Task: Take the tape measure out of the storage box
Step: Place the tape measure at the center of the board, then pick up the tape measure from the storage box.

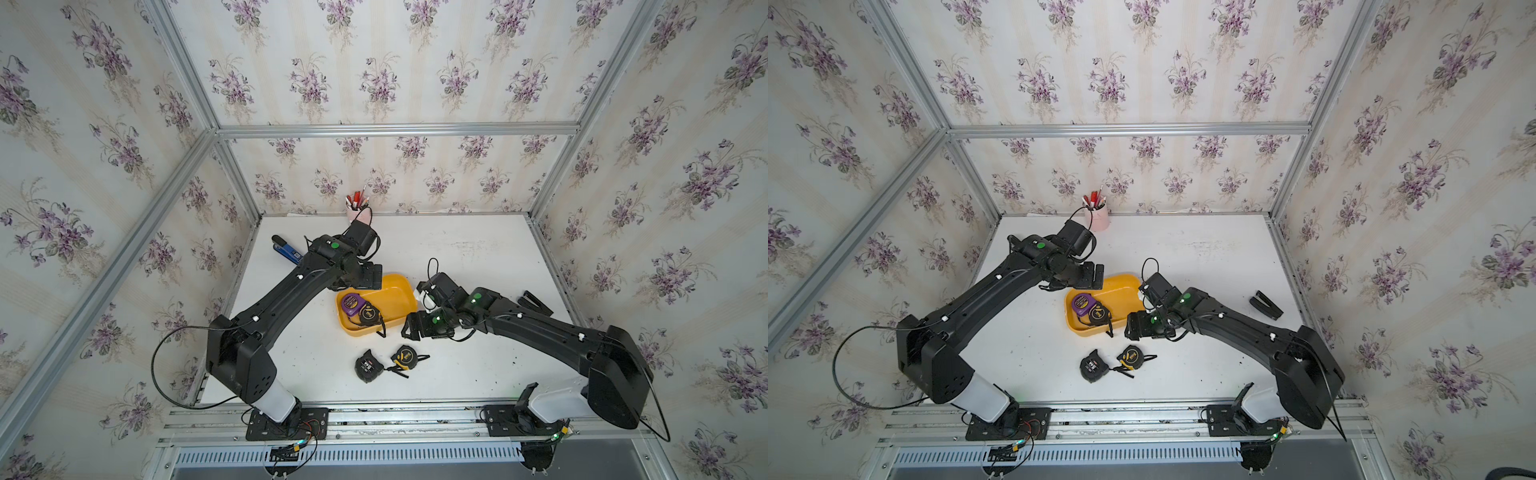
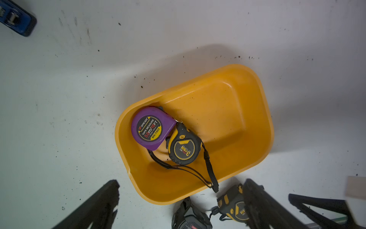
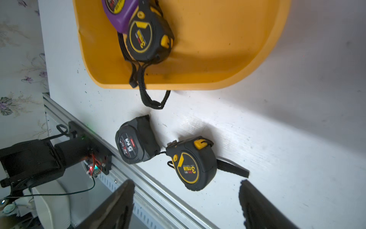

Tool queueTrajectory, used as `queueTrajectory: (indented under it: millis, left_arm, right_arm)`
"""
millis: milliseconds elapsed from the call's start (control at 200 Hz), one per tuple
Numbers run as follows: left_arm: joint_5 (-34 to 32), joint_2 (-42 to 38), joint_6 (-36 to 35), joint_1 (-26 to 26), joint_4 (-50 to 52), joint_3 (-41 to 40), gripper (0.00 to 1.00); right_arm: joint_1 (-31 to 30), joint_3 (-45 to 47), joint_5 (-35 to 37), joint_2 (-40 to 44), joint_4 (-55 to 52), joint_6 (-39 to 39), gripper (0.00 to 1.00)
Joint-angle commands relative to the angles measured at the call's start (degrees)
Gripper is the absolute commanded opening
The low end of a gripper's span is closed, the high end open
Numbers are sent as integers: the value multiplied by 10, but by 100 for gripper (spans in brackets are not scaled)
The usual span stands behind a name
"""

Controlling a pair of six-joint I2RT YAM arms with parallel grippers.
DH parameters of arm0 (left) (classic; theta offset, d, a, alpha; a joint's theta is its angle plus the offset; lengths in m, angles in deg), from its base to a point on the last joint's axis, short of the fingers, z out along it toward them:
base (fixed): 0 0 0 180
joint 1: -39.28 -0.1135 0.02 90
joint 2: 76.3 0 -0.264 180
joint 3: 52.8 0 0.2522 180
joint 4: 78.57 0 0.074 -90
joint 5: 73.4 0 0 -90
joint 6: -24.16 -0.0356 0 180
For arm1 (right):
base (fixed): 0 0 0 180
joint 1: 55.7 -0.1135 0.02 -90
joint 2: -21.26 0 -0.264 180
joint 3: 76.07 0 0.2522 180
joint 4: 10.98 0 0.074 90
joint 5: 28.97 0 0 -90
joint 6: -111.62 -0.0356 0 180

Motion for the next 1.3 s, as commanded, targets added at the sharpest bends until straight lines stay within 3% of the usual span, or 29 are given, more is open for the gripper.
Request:
queueTrajectory:
  millis: [0,200,480,784,1294]
  left_arm:
    - [29,4,0,9,-1,-16,100]
    - [25,22,40,27,-23,-39,100]
    - [-38,102,118,66,-23,-34,100]
    - [-60,156,171,74,-29,-31,100]
    - [-11,189,197,53,-85,-61,100]
  right_arm:
    - [9,-5,86,39,-6,11,86]
    - [49,3,111,92,13,9,87]
    - [62,29,74,94,53,10,87]
    - [90,46,39,98,67,25,87]
    - [108,51,23,104,71,24,87]
